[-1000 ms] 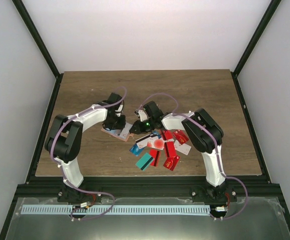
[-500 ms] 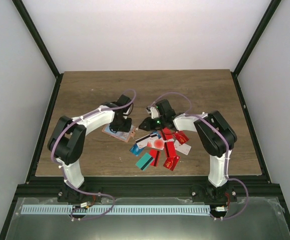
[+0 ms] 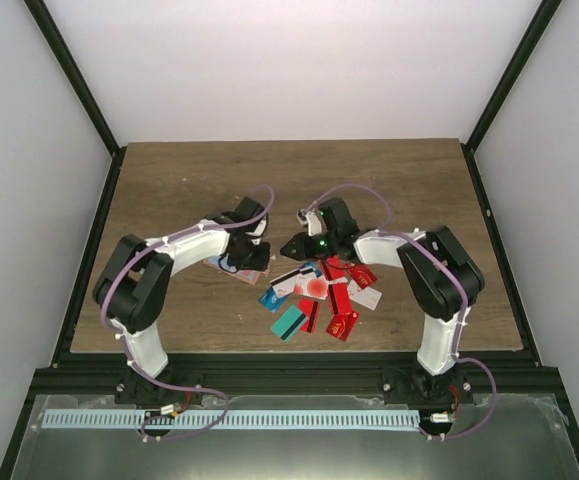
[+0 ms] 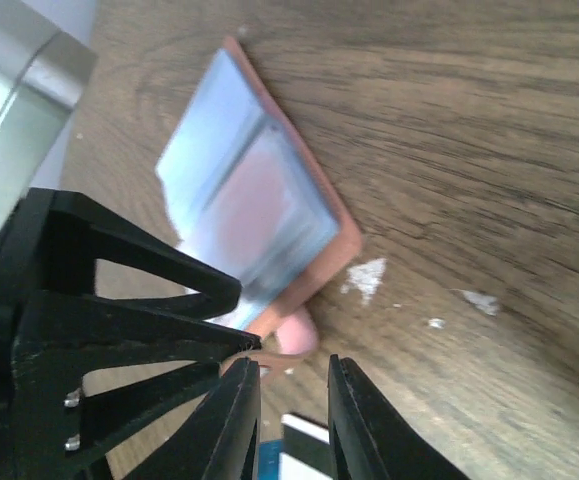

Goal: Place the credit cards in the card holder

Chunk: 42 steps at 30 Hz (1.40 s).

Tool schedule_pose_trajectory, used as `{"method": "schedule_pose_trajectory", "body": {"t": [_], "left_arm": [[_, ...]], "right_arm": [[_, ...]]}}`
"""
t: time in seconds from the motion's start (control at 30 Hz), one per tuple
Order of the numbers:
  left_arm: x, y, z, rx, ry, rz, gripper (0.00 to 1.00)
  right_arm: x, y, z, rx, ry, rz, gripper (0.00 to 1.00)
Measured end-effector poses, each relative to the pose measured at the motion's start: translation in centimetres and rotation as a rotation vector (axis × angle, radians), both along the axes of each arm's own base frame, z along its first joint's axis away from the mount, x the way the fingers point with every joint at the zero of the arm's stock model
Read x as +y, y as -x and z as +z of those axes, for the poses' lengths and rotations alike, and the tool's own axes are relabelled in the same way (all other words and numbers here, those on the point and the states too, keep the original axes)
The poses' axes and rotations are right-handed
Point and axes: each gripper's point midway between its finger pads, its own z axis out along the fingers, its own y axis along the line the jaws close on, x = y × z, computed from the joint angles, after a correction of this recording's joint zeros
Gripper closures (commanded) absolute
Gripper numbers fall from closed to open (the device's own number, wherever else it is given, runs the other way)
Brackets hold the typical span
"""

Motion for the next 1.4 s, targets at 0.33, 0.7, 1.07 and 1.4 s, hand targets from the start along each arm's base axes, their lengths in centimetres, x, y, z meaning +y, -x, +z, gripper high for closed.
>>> {"method": "schedule_pose_trajectory", "body": {"t": [0.33, 0.7, 1.07, 1.4], "left_arm": [[2.8, -2.6, 9.3, -0.244, 0.155, 0.114, 0.55], [7.1, -0.8, 1.0, -0.112, 0.029, 0.21, 0.49], [6.3, 0.1, -0.8, -0.105, 0.103, 0.212, 0.48], [4.7, 3.5, -0.2, -0.071, 0.191, 0.198, 0.46]], "right_arm": [[-0.9, 2.0, 4.9, -0.067, -0.05, -0.006, 0.76], [-7.0, 7.9, 4.2, -0.046, 0.19, -0.174, 0.54], [-13.3, 13.5, -2.5, 0.14, 0.563, -0.322, 0.45], [-14.6, 12.8, -4.3, 0.139, 0.683, -0.391, 0.44]]}}
